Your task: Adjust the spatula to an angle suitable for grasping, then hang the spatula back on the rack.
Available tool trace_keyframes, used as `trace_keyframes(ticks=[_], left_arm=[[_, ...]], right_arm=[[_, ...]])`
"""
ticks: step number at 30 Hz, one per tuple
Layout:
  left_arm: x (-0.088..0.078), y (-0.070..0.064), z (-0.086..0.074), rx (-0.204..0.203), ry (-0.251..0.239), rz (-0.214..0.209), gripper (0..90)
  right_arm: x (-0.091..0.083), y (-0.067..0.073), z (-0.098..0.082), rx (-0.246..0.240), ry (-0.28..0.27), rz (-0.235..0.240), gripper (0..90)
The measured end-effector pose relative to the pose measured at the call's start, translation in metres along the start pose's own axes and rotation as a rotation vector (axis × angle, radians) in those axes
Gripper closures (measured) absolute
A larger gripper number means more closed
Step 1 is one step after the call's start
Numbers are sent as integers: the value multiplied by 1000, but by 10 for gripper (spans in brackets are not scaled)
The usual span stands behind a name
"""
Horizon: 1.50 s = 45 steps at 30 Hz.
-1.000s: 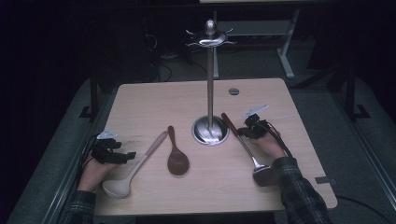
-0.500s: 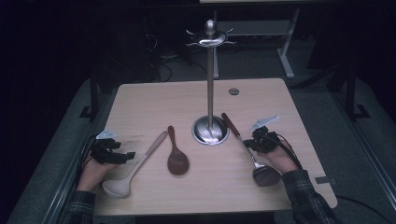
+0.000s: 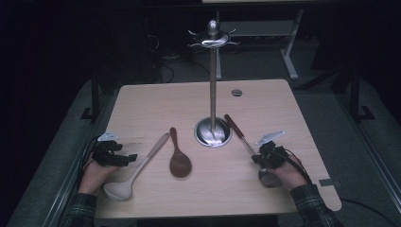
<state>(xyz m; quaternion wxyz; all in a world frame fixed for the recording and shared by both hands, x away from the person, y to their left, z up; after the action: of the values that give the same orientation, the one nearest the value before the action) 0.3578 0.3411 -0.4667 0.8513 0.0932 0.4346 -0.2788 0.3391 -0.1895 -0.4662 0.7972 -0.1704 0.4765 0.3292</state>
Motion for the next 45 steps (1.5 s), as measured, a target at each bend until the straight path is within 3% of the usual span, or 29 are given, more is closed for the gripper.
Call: trace_keyframes(ticks=[8, 16, 22, 28, 38, 45], left_arm=[[0, 0, 0, 0, -1, 0, 137], [0, 0, 0, 2, -2, 0, 137], [0, 0, 0, 2, -1, 1, 137], [0, 0, 0, -1, 1, 0, 137], [0, -2, 1, -3, -1, -1, 137], [1, -3, 1, 9, 5, -4, 137]], right_arm=[[-3, -18, -7, 12, 7, -59, 896], [-7, -35, -13, 28, -4, -89, 896], [-8, -48, -15, 51, -15, -82, 896], [-13, -51, -12, 81, -33, -42, 852], [-22, -54, 13, 70, -71, 6, 657], [-17, -65, 39, 50, -8, 5, 618]])
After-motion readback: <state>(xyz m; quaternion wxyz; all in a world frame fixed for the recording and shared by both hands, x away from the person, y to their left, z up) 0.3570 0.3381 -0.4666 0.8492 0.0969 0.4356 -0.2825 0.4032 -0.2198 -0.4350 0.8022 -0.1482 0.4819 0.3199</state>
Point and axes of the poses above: each handheld gripper's, and its own axes: x roughly forward along the jaws, z roughly out of its top, y roughly to its left, the point moved 2 cm from there along x, roughly forward along the jaws, and after that the axes turned 5 degrees about y, right-handed, at the moved point
